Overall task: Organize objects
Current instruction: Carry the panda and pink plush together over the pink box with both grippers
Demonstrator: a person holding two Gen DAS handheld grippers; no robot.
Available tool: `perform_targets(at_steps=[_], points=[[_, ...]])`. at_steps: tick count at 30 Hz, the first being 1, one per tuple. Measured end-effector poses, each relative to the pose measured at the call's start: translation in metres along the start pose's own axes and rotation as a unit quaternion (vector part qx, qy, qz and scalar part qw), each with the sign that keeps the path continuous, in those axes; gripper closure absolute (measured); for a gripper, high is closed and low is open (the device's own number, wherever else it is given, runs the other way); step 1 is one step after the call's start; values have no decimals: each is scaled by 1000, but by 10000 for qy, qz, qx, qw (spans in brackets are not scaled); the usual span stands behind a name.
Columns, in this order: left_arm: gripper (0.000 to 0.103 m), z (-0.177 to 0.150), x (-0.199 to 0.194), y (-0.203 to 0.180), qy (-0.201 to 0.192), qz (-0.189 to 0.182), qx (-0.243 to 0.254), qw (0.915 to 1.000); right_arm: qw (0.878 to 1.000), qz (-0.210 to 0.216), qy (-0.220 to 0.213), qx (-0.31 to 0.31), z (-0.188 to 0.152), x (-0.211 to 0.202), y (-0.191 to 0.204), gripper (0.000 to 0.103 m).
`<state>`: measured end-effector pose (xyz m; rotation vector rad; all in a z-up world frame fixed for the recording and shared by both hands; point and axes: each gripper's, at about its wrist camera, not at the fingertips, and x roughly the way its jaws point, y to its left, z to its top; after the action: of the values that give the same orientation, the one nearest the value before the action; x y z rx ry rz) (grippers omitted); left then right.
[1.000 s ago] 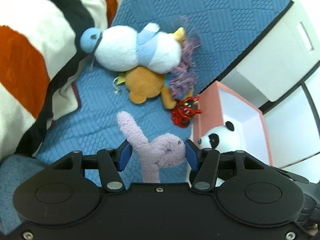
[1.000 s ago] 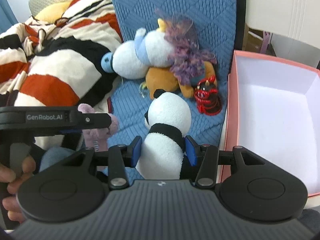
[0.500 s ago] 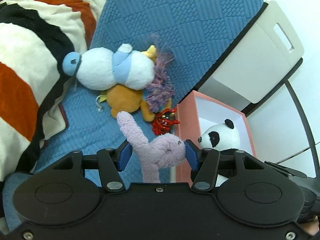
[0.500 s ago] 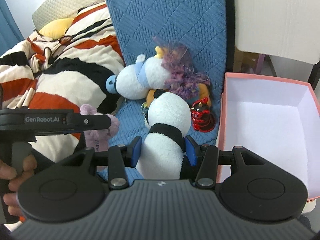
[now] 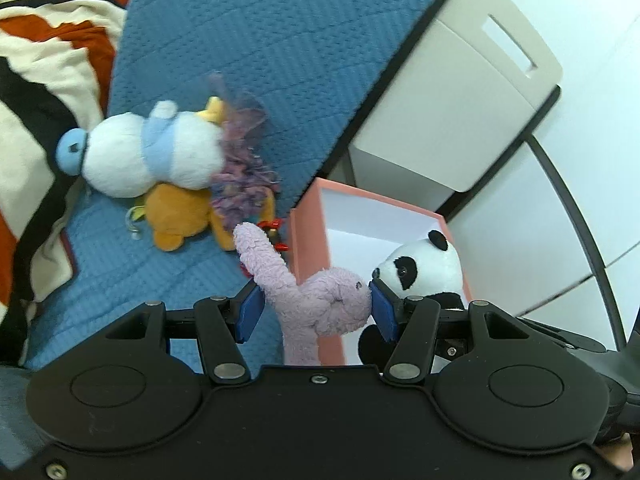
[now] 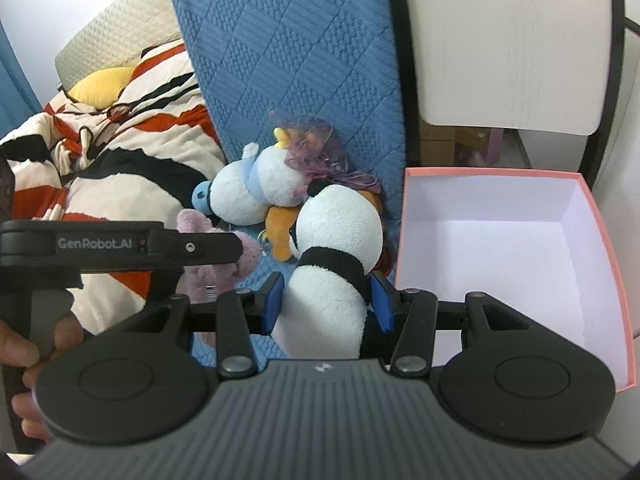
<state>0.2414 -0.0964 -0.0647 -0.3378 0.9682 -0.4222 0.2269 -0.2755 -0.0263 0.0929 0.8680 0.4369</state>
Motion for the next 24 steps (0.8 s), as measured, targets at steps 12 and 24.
perform_targets(at_steps=[12, 24], points=[[49, 4, 25, -60, 83, -252, 263, 9993, 9990, -204, -248, 300, -8, -31, -55, 54], [49, 5, 59, -102, 291, -218, 360, 9987, 9978, -323, -306, 502, -17, -38, -106, 54]])
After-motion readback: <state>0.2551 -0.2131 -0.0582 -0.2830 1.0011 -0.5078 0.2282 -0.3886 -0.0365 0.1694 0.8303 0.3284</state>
